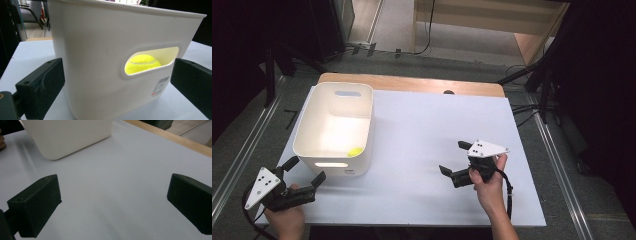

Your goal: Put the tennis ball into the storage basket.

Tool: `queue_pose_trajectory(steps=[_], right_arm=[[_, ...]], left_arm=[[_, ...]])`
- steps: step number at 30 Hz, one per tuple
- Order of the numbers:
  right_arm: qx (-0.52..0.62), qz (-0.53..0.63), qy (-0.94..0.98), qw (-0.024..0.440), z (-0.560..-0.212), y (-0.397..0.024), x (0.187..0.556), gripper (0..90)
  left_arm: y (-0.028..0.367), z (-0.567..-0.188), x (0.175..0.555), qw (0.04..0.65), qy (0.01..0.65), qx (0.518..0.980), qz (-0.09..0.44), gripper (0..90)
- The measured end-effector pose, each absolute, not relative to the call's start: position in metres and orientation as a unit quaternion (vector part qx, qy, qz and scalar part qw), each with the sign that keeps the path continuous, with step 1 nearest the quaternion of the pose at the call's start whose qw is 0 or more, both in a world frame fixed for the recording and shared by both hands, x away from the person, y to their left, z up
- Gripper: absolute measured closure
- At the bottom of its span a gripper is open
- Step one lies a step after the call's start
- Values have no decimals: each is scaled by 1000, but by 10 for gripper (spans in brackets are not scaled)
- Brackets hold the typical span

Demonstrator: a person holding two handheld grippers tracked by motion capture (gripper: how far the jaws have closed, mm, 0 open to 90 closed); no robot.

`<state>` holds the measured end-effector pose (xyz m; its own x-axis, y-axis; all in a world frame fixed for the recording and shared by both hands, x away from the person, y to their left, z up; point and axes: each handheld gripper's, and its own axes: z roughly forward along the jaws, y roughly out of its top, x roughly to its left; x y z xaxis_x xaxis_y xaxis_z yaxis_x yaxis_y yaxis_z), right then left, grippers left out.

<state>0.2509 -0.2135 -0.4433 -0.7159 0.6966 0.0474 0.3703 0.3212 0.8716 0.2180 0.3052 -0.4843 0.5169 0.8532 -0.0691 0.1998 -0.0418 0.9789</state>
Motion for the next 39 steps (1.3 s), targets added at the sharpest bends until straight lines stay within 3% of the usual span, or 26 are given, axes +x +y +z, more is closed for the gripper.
queue_pose_trajectory(steps=[39], right_arm=[[442,491,721,211,-483,-316,205,0]], left_arm=[[304,-485,217,562,398,664,290,0]])
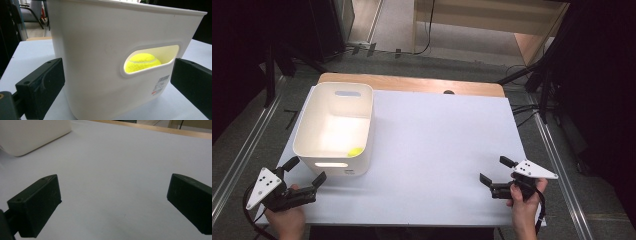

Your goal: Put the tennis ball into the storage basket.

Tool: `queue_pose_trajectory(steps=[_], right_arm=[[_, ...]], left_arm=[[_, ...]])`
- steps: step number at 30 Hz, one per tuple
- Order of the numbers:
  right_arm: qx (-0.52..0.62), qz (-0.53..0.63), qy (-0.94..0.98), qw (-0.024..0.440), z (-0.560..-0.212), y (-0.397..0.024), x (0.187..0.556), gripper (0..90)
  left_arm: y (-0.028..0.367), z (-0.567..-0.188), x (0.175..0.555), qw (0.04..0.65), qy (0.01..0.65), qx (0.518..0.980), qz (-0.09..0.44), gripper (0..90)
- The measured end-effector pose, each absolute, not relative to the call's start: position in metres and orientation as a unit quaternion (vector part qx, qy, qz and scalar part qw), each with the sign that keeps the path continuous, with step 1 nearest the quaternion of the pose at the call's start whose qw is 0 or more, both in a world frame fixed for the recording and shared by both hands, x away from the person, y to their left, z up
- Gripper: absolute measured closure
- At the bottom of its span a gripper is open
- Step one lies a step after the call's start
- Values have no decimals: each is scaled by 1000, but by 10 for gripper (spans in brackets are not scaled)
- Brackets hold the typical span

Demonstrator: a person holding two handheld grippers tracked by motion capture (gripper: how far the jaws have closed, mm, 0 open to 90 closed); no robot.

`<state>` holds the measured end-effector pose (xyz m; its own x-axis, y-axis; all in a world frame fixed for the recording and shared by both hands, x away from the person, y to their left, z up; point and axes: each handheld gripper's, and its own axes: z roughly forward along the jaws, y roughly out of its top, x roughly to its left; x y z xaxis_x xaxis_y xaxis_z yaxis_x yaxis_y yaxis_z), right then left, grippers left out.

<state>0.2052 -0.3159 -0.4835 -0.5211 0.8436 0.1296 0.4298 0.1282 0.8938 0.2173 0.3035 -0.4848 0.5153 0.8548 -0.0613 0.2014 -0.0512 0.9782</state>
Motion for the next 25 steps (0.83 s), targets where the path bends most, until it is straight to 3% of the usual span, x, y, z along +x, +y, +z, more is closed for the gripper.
queue_pose_trajectory(steps=[25], right_arm=[[484,523,662,230,-510,-356,175,0]], left_arm=[[306,-484,218,568,400,659,288,0]])
